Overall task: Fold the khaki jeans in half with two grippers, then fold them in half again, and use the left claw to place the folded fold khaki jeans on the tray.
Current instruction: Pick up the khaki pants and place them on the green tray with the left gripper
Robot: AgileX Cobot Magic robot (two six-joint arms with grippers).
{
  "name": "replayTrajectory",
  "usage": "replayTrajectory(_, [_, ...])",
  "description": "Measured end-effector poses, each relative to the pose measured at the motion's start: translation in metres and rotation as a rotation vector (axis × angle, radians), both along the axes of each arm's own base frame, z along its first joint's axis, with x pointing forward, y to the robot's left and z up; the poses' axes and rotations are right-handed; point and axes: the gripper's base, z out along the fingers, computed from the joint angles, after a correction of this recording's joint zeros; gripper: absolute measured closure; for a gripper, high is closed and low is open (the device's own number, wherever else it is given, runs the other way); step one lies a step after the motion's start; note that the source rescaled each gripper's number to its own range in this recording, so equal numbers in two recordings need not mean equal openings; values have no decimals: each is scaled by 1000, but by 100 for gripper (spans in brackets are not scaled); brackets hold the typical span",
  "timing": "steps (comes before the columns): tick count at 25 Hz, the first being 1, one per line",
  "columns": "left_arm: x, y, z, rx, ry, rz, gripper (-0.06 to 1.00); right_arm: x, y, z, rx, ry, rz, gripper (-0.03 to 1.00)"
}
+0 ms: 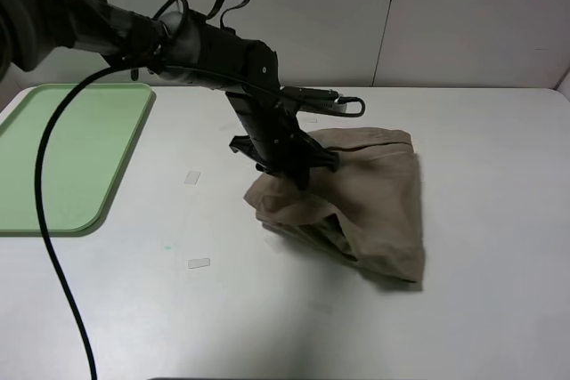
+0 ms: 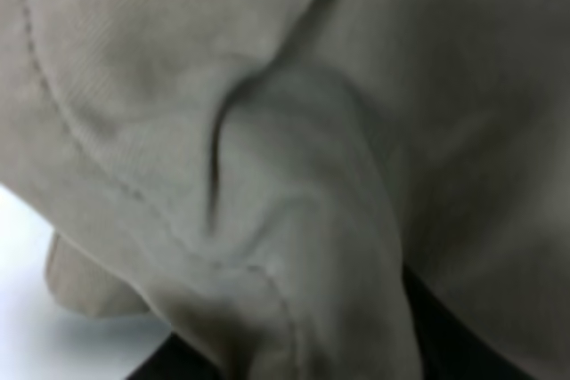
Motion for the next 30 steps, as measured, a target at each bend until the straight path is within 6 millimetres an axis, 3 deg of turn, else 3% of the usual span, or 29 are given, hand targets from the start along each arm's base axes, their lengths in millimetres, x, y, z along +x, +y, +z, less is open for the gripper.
replayTrajectory(6, [5,26,25,193,-59,-49,69,0,0,0,0,0,0,-3])
replayTrajectory(13, [20,61,53,232,-85,10,76,0,0,0,-1,0,0,-3])
replayTrajectory(20, [38,119,72,246,-82,123,79,0,0,0,-1,0,1,-3])
replayTrajectory(30, [61,204,74,283,-43,241,79,0,0,0,-1,0,1,-3])
